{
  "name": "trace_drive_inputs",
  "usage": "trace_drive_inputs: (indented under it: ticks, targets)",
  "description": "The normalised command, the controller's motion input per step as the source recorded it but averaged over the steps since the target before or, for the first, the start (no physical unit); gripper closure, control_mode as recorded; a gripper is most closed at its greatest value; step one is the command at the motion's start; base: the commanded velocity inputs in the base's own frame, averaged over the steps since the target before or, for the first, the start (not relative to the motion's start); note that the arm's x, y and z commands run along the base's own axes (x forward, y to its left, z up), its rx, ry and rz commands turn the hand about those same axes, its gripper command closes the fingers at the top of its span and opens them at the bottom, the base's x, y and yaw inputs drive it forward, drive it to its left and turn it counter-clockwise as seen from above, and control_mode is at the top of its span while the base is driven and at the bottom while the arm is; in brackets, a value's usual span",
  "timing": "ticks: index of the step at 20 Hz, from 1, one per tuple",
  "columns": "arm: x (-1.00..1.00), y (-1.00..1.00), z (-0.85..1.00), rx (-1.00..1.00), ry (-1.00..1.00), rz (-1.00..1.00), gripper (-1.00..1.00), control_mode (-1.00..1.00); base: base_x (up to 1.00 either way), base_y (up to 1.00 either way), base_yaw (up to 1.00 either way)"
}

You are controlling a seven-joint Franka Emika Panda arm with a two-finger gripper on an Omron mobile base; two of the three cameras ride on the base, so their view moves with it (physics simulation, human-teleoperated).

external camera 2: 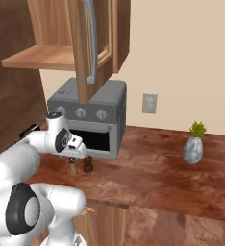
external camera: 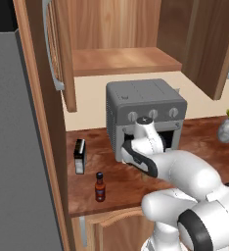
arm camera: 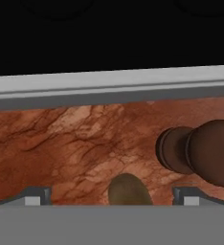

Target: There are various items on the counter. Only move the condiments/shakers into the cabinet.

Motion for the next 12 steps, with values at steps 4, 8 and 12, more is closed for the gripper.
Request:
trace_drive_inputs:
  ticks: [4, 8, 12]
  targets:
    - [0.18, 0.00, -0.06, 0.00, 0.00, -0.04, -1.00, -1.00, 0.00, 0.00, 0.00]
    - [-0.13, 0.00, -0.04, 0.00, 0.01, 0.00, -1.00, -1.00, 0.00, 0.00, 0.00]
    - [-0.02, 0.00, 0.00, 0.00, 0.01, 0.00, -1.00, -1.00, 0.00, 0.00, 0.00]
